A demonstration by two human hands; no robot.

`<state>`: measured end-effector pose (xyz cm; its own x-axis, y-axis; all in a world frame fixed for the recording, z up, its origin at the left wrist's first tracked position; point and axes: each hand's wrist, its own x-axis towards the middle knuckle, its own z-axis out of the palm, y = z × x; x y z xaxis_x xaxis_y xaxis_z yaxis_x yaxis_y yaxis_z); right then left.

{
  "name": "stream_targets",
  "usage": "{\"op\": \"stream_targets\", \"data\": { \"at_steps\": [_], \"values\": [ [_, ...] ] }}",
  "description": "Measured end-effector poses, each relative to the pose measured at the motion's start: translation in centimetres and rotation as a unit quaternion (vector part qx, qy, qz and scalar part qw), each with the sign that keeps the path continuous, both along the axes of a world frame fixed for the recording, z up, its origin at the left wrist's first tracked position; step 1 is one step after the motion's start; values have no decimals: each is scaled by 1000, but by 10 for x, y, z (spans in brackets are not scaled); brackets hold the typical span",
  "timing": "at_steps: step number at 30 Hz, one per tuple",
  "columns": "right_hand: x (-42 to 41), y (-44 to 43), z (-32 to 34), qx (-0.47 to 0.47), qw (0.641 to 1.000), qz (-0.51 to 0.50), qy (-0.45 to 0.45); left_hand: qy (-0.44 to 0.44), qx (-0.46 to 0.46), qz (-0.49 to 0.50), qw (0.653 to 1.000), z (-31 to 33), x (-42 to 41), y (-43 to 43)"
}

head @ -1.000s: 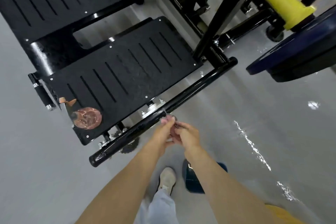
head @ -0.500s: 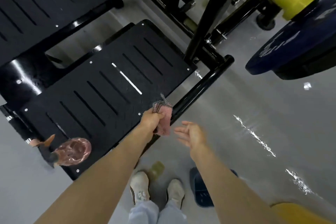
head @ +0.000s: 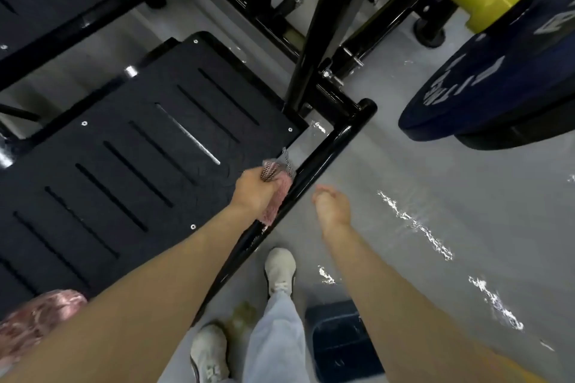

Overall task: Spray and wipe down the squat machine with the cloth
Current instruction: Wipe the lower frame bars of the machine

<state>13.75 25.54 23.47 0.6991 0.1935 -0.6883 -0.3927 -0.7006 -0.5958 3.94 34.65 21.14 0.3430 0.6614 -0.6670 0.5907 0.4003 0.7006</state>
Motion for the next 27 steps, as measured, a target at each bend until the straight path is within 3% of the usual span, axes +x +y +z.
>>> {"op": "stream_targets", "data": {
  "at_steps": [11, 14, 19, 23, 24, 27],
  "values": [
    [89, 35, -43, -33, 993, 75, -89, -23, 138, -71, 988, -24, 111, 38],
    [111, 48, -48, -13, 990, 79, -114, -7, 241, -107, 965, -25, 144, 59],
    [141, 68, -62, 1, 982, 83, -169, 23, 412, -239, 879, -28, 205, 73],
    [149, 68, -74, 2, 986, 67, -150, 15, 488, -470, 736, -43, 225, 56],
    [149, 65, -77, -7, 987, 72, -142, 29, 522, -497, 693, -45, 224, 55],
    [150, 58, -81, -27, 991, 75, -108, 68, 573, -522, 628, -52, 216, 69]
  ]
}}
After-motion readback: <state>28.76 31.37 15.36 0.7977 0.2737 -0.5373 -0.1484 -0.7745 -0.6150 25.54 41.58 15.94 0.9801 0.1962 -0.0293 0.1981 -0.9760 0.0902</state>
